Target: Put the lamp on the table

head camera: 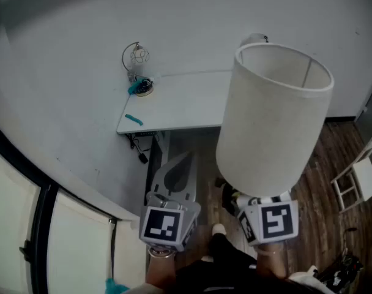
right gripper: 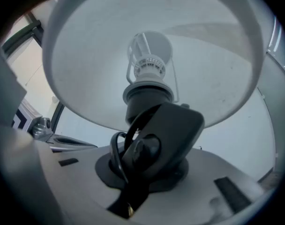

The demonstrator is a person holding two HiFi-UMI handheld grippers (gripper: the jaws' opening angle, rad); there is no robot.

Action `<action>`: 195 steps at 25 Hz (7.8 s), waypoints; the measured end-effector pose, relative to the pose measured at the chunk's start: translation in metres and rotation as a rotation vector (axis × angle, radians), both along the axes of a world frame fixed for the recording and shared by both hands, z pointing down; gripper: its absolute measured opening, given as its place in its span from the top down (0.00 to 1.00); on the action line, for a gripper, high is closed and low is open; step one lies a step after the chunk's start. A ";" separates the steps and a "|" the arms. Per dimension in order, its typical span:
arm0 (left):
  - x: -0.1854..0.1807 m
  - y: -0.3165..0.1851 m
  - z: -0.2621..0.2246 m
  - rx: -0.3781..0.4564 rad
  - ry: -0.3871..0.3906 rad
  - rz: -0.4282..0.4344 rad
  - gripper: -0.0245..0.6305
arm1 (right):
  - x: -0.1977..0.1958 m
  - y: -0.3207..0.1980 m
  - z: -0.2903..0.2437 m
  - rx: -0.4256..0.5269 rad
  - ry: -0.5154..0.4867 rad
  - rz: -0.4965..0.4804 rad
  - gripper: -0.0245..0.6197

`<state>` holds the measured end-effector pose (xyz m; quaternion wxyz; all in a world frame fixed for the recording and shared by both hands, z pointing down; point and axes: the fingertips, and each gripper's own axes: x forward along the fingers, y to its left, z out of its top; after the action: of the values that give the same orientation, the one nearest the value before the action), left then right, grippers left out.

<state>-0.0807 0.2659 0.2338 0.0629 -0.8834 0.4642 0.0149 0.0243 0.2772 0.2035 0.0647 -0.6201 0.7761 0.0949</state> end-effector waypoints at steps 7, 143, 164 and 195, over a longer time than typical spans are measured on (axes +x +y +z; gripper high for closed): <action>0.005 -0.014 0.001 -0.011 -0.003 -0.003 0.96 | 0.011 -0.014 0.000 0.001 -0.013 0.007 0.86; 0.053 -0.318 0.034 -0.049 -0.030 -0.069 0.96 | 0.070 -0.331 0.044 -0.017 0.008 -0.026 0.86; 0.033 -0.368 0.051 -0.079 -0.037 -0.062 0.96 | 0.053 -0.382 0.064 -0.028 0.009 -0.016 0.86; 0.022 -0.436 0.065 -0.132 -0.013 -0.054 0.96 | 0.036 -0.446 0.078 0.002 0.016 -0.035 0.86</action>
<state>-0.0588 -0.1702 0.2985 0.0081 -0.8728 0.4874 -0.0233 0.0605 -0.1684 0.2818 0.0607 -0.6056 0.7873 0.0993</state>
